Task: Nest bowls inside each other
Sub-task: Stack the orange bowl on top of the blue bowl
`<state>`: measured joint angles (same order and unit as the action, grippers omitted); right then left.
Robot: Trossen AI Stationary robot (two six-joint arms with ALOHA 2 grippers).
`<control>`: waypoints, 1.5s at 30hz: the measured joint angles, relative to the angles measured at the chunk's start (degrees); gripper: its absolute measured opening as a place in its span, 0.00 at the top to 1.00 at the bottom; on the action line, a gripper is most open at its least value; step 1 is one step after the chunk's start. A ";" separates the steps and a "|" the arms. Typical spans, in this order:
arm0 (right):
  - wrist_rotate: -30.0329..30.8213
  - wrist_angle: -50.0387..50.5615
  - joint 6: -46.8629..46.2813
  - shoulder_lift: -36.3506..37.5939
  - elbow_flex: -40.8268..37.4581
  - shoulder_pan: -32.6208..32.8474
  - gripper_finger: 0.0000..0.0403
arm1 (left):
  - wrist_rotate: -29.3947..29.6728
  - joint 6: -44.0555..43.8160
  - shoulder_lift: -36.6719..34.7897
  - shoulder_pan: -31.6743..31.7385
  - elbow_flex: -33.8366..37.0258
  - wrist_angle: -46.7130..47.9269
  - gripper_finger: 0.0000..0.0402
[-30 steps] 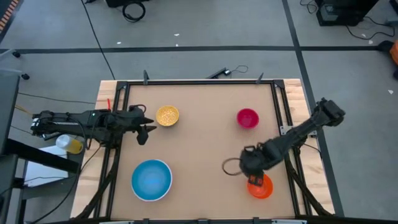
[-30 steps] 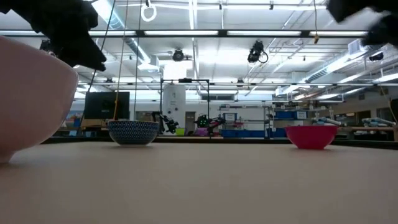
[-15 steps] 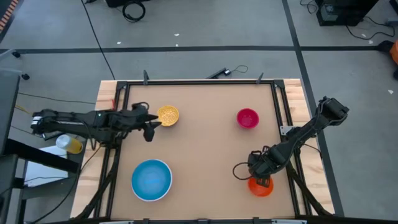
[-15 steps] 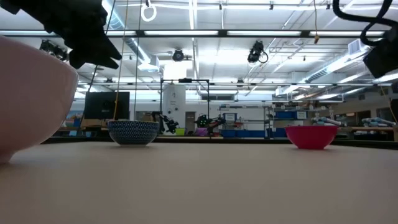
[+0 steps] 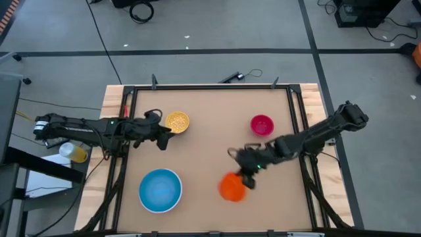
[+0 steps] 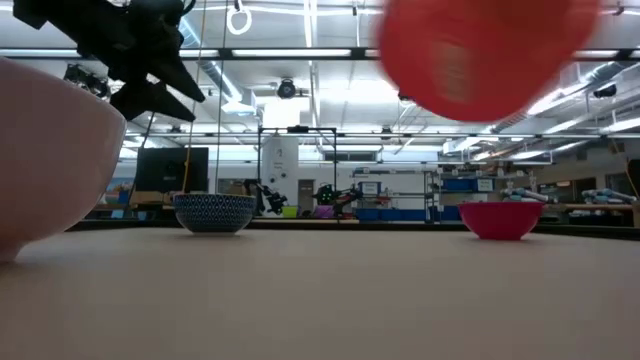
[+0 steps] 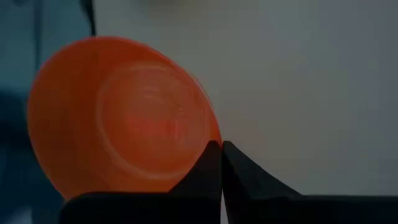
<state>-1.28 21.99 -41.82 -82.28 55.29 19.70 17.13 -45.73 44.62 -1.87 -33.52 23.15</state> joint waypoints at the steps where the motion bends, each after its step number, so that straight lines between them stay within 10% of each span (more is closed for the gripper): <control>1: 0.85 -2.06 1.01 -0.24 0.56 -1.85 0.99 | -0.04 0.05 -0.12 0.00 -0.01 -0.43 0.55; 12: 0.00 -6.33 10.60 -17.74 18.87 -12.83 1.00 | -1.89 13.09 -0.48 -1.38 -7.90 -1.99 0.62; 31: -12.93 -7.91 22.48 -51.02 61.17 -14.62 0.99 | -1.95 8.98 -3.24 -1.99 -11.93 16.20 0.62; 45: -12.66 -3.60 20.36 -57.33 67.87 -12.64 0.86 | -1.84 7.84 -3.43 -1.97 -11.98 16.25 0.62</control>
<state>-13.94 18.39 -21.45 -139.61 123.15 7.05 15.29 -37.89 41.19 -3.84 -45.50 39.40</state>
